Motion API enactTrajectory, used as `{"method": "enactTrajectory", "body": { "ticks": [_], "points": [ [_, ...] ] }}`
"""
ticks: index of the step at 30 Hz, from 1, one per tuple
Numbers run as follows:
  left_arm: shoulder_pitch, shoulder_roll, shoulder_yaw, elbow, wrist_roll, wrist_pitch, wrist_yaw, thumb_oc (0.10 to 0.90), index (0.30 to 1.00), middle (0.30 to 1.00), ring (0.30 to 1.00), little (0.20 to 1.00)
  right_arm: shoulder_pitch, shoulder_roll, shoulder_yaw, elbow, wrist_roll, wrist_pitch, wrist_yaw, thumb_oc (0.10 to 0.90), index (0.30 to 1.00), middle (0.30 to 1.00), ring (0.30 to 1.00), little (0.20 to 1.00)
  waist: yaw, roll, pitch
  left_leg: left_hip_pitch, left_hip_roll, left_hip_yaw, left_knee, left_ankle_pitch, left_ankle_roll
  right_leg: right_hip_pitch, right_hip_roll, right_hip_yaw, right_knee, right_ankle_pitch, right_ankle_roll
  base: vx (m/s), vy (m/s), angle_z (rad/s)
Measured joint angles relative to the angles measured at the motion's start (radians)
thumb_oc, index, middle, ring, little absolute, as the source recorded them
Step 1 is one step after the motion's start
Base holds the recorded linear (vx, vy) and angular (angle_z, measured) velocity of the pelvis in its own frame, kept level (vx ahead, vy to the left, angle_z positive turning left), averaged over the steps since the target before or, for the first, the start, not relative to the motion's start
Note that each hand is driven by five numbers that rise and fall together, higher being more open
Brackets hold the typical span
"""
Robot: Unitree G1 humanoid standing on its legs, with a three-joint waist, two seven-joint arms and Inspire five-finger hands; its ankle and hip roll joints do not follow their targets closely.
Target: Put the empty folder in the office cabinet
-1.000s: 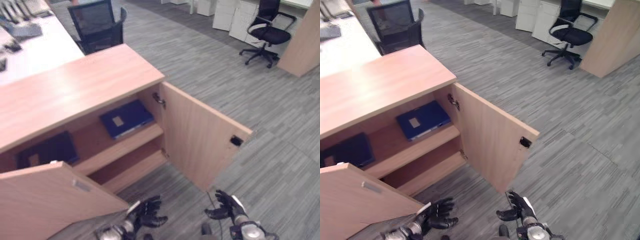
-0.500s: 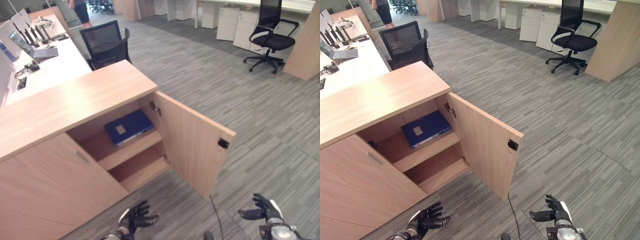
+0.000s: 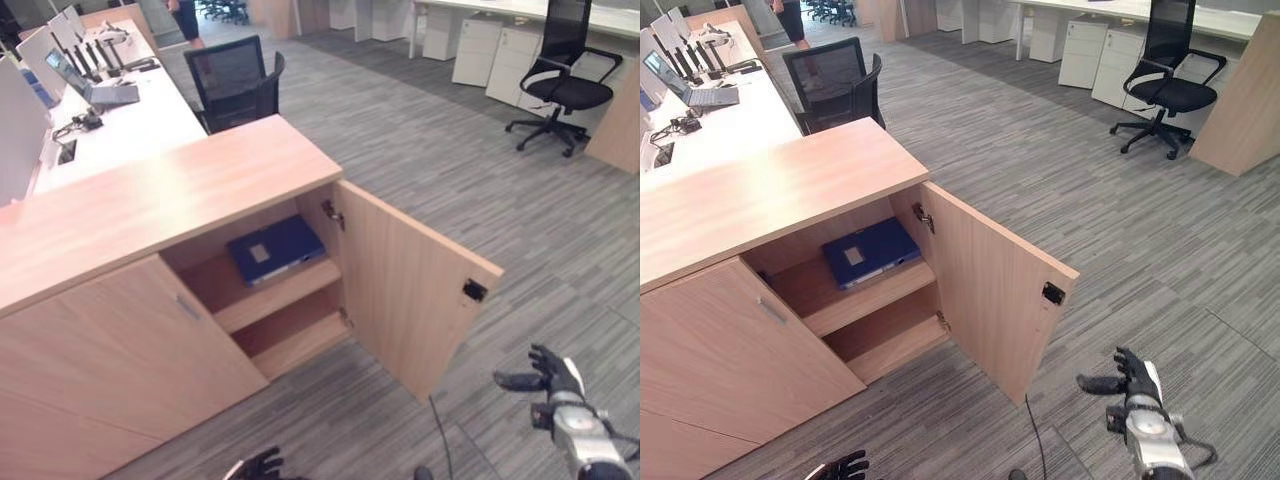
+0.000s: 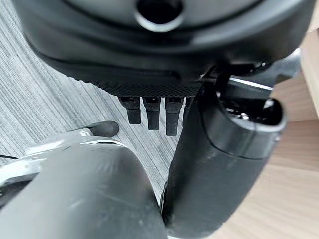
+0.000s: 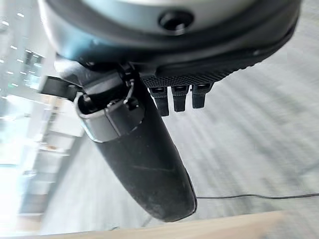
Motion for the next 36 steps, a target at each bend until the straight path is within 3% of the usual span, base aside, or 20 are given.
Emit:
{"method": "enactTrajectory", "body": {
  "ticks": [9, 20, 33, 36],
  "points": [
    [0.020, 0.006, 0.007, -0.016, -0.002, 0.000, 0.000, 0.800, 0.900, 0.900, 0.900, 0.900, -0.140, -0.012, 0.141, 0.040, 0.008, 0.030, -0.024, 0.800, 0.900, 0.900, 0.900, 0.900, 0.022, -0.042, -0.033, -0.009, 0.001, -0.026, 0.000, 0.009, 0.000, 0.008, 0.001, -0.026, 0.000, -0.002, -0.003, 0.01, 0.018, 0.08],
    [0.042, 0.004, 0.007, -0.040, -0.006, 0.001, -0.001, 0.800, 0.900, 0.900, 0.900, 0.900, -0.167, -0.024, 0.213, 0.046, 0.007, 0.061, -0.029, 0.800, 0.900, 0.900, 0.900, 0.900, 0.026, -0.023, -0.045, -0.039, 0.006, -0.071, -0.001, 0.022, -0.004, 0.005, 0.007, -0.056, -0.001, 0.002, -0.009, 0.00, -0.004, 0.07],
    [0.032, -0.001, 0.021, -0.001, -0.004, -0.001, 0.003, 0.800, 0.900, 0.900, 0.900, 0.900, -0.162, 0.025, 0.322, 0.030, -0.012, 0.068, -0.012, 0.800, 0.900, 0.900, 0.900, 0.900, 0.021, 0.009, -0.063, -0.072, 0.041, -0.154, -0.001, 0.021, -0.003, -0.014, 0.058, -0.088, -0.001, 0.016, -0.032, 0.00, -0.016, 0.04],
    [0.024, -0.004, 0.028, 0.009, -0.001, -0.001, 0.011, 0.800, 0.900, 0.900, 0.900, 0.900, -0.097, 0.035, 0.340, -0.053, -0.011, 0.073, -0.005, 0.800, 0.900, 0.900, 0.900, 0.900, 0.022, 0.022, -0.063, -0.089, 0.053, -0.161, -0.001, 0.021, -0.003, -0.022, 0.069, -0.102, 0.000, 0.017, -0.034, -0.01, -0.039, 0.11]
  ]
}}
